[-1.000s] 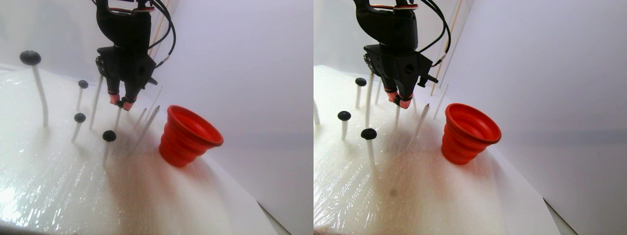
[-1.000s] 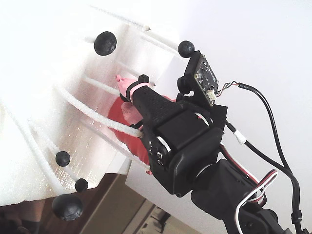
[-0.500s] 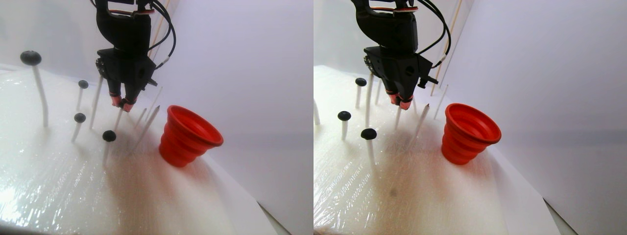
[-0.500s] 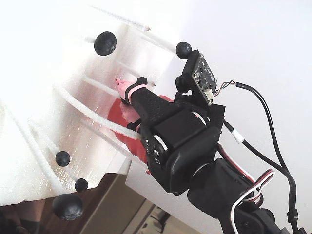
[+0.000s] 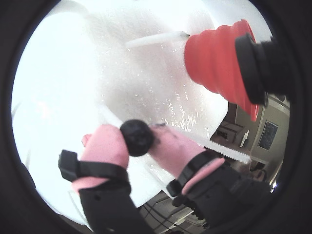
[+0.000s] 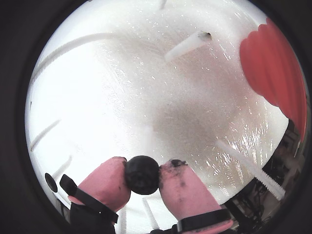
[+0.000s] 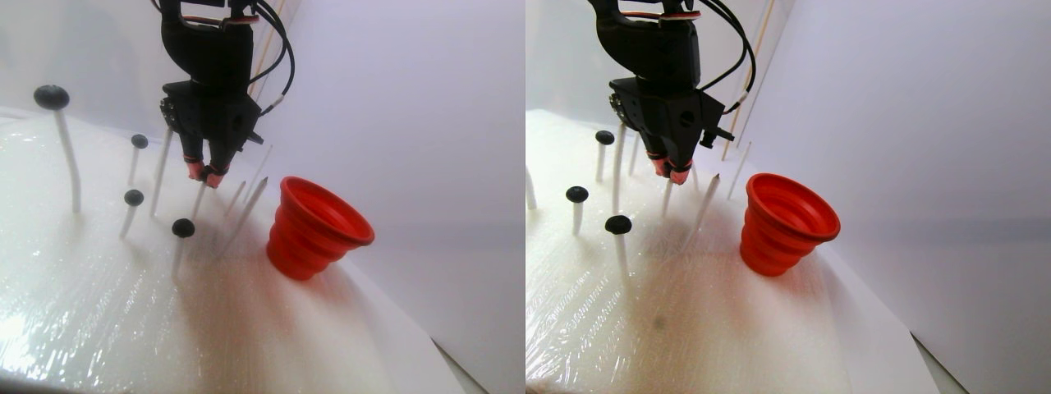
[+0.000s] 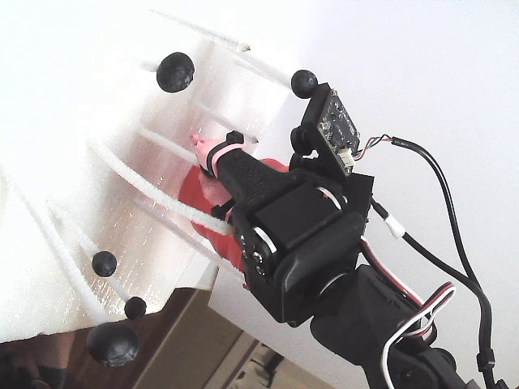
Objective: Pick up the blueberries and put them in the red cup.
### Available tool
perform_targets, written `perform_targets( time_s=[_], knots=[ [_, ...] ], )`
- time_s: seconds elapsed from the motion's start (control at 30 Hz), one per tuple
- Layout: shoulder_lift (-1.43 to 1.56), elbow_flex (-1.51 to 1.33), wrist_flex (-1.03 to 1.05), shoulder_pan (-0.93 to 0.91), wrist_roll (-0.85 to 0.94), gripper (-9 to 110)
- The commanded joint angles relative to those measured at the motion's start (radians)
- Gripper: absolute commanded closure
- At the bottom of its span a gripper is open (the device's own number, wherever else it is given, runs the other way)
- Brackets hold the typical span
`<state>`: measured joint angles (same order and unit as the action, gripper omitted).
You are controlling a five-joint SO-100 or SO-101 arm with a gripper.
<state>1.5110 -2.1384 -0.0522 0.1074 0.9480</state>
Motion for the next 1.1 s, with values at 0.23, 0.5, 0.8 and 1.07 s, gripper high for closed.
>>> perform_targets(
  time_s=[0.23,0.5,0.8,1.07],
  knots=[
    [0.110,-0.034,-0.008,-0.020,0.031,93],
    [0.153,-0.048,-0.003,-0.014,0.032,93],
    [0.210,-0.067,0.011,-0.003,0.034,93],
    [0.265,-0.084,0.034,-0.002,0.040,93]
  ],
)
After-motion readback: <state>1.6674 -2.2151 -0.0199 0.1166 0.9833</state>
